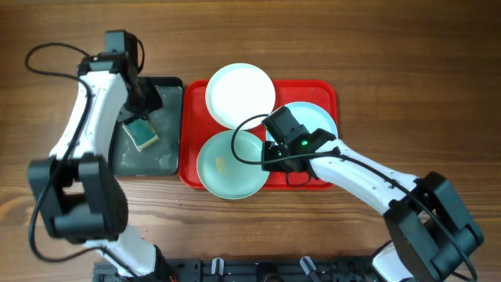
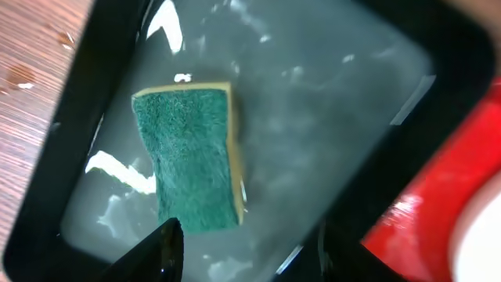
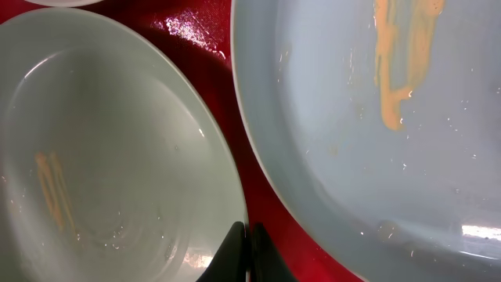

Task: Clean dirty plates on tray and stack at the side
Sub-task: 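Lower left gripper into basin and grasp the green sponge, then lift the sponge out of the water with the left gripper, then scrub the front blue plate with the sponge while right gripper holds it, then return the sponge to the basin with the left gripper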

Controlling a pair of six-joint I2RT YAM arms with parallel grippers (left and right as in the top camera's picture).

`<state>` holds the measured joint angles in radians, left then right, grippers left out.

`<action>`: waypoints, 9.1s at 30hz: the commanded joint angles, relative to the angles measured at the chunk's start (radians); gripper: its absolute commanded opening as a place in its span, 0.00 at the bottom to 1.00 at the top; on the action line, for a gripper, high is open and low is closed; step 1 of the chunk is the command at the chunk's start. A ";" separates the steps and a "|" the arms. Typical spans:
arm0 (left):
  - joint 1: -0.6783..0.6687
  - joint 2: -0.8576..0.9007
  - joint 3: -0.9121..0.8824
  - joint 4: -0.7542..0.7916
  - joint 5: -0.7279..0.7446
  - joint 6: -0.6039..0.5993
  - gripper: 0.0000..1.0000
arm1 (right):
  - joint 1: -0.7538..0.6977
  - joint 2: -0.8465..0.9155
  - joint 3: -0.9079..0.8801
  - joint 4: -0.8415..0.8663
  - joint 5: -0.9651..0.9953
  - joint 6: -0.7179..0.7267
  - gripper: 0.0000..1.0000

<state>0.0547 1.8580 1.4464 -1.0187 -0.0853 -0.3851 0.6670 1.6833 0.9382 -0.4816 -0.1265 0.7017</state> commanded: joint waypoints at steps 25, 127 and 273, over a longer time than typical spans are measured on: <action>0.105 0.117 -0.126 0.127 0.020 -0.012 0.45 | 0.001 0.009 0.011 0.010 -0.004 -0.021 0.04; 0.058 -0.186 -0.184 0.136 0.384 0.436 0.04 | 0.011 0.082 0.021 0.095 -0.004 0.116 0.04; -0.424 0.050 -0.354 0.399 0.527 0.190 0.04 | 0.011 0.111 0.021 0.141 0.014 0.106 0.04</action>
<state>-0.3534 1.8595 1.1061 -0.6159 0.2241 -0.2226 0.6735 1.7729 0.9615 -0.3504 -0.0963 0.8211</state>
